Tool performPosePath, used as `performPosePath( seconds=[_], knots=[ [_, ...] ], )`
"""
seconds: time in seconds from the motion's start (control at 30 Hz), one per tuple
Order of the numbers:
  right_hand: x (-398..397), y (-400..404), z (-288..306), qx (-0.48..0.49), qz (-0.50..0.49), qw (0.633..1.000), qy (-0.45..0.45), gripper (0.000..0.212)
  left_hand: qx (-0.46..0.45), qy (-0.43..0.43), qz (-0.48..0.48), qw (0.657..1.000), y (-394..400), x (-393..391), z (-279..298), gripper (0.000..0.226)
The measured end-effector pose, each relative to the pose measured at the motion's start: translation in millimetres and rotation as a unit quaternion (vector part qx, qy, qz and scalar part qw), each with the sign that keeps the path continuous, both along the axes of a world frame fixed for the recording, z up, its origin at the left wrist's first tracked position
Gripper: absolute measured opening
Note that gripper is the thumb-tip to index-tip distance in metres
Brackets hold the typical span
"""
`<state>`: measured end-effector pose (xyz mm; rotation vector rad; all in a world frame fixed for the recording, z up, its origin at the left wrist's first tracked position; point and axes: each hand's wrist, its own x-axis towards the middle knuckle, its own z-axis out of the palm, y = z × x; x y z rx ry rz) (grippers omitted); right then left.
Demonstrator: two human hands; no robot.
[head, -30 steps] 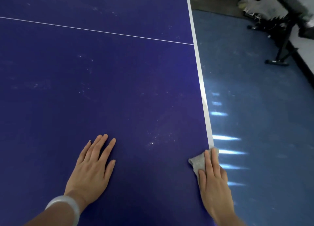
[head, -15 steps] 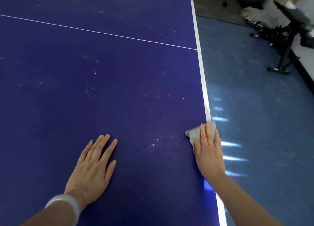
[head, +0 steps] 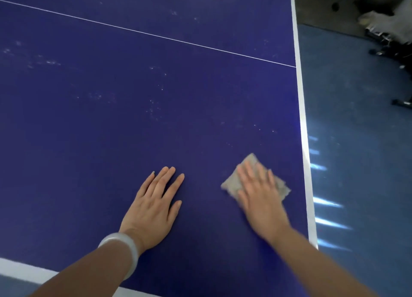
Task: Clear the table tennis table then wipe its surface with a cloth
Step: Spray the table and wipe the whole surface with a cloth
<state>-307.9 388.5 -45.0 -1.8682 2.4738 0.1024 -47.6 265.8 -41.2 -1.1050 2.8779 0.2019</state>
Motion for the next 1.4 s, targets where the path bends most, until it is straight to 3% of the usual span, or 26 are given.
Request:
performPosePath(
  seconds=[0.1,0.17,0.27,0.4,0.53,0.6,0.7,0.8,0.97,1.1,1.23,1.33,1.4],
  knots=[
    [-80.6,-11.3,0.1,0.006,-0.167,0.986,-0.011,0.066,-0.001,0.003,0.003,1.0,0.2,-0.2,-0.7,0.058],
    [-88.7,1.1,0.0,-0.003,-0.216,0.976,-0.04,0.068,0.005,0.005,0.004,1.0,0.4,0.5,-0.8,0.057],
    [-28.3,25.0,-4.4,-0.033,-0.191,0.981,-0.011,0.065,0.012,0.011,0.005,1.0,-0.4,0.6,-1.0,0.058],
    [71.9,32.2,-7.2,-0.059,-0.068,0.996,-0.017,0.058,0.015,0.011,0.005,1.0,-0.5,1.0,-2.1,0.058],
    [63.8,-29.3,-4.7,-0.047,0.045,0.998,-0.026,0.058,0.014,0.007,0.007,1.0,-0.6,1.4,-1.9,0.058],
    [13.2,-62.5,-5.4,-0.03,0.017,0.999,-0.007,0.059,0.016,0.007,0.006,1.0,-0.8,1.1,-1.6,0.058],
    [-67.6,-71.5,-3.1,-0.015,-0.174,0.984,-0.028,0.064,0.014,0.014,0.007,1.0,-0.1,1.1,-2.6,0.058],
    [-62.5,-43.0,-6.3,-0.043,-0.27,0.96,-0.054,0.067,0.024,0.02,0.006,0.999,-0.6,1.4,-2.9,0.057],
    [63.5,-22.7,-9.3,-0.064,-0.139,0.988,-0.036,0.061,0.029,0.02,0.006,0.999,-0.2,2.3,-0.9,0.057],
    [73.9,-72.2,-12.2,-0.053,-0.051,0.997,-0.026,0.058,0.023,0.021,0.001,1.0,-0.6,1.9,0.2,0.057],
    [39.9,-109.7,-12.0,-0.034,-0.083,0.996,-0.027,0.061,0.038,0.05,-0.004,0.998,-2.2,4.8,0.5,0.055],
    [17.1,-114.6,-11.5,-0.036,-0.122,0.991,-0.03,0.068,0.083,0.133,0.005,0.988,-11.4,12.4,1.2,0.052],
    [11.4,-108.4,-11.2,-0.042,-0.155,0.986,-0.036,0.069,0.047,0.156,0.049,0.985,-27.6,23.4,-1.2,0.051]
  ],
)
